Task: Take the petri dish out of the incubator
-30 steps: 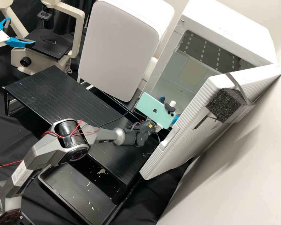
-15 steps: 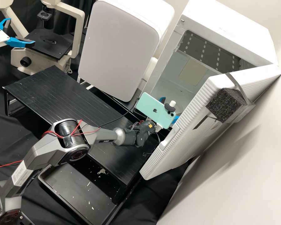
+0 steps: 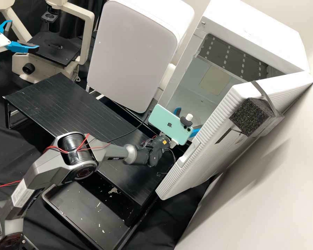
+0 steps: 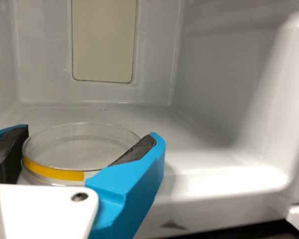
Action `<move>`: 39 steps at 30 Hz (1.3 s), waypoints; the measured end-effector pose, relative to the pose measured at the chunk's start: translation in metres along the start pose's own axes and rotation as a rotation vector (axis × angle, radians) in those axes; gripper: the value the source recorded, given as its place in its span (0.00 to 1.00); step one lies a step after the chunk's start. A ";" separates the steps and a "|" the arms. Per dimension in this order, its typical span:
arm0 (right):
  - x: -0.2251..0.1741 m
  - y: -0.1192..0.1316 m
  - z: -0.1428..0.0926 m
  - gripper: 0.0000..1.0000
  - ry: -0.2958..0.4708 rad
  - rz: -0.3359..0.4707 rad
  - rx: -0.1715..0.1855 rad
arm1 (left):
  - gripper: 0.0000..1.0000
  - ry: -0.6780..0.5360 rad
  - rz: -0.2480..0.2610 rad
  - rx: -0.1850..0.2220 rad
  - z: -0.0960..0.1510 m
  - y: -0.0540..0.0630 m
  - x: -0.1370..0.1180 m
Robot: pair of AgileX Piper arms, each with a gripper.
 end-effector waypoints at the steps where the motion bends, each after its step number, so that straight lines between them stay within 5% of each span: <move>1: -0.004 0.002 0.001 0.00 -0.001 0.002 0.000 | 1.00 0.000 0.000 0.000 0.000 0.000 0.000; 17: -0.067 0.023 0.008 0.00 0.004 0.073 0.020 | 1.00 0.000 0.000 0.000 0.000 0.000 0.000; 26: -0.097 0.022 0.012 0.00 0.017 0.115 0.071 | 1.00 0.000 0.000 0.000 0.000 0.000 0.000; 39: -0.152 -0.019 -0.015 0.00 0.140 0.083 0.122 | 1.00 0.000 0.000 0.000 0.000 0.000 0.000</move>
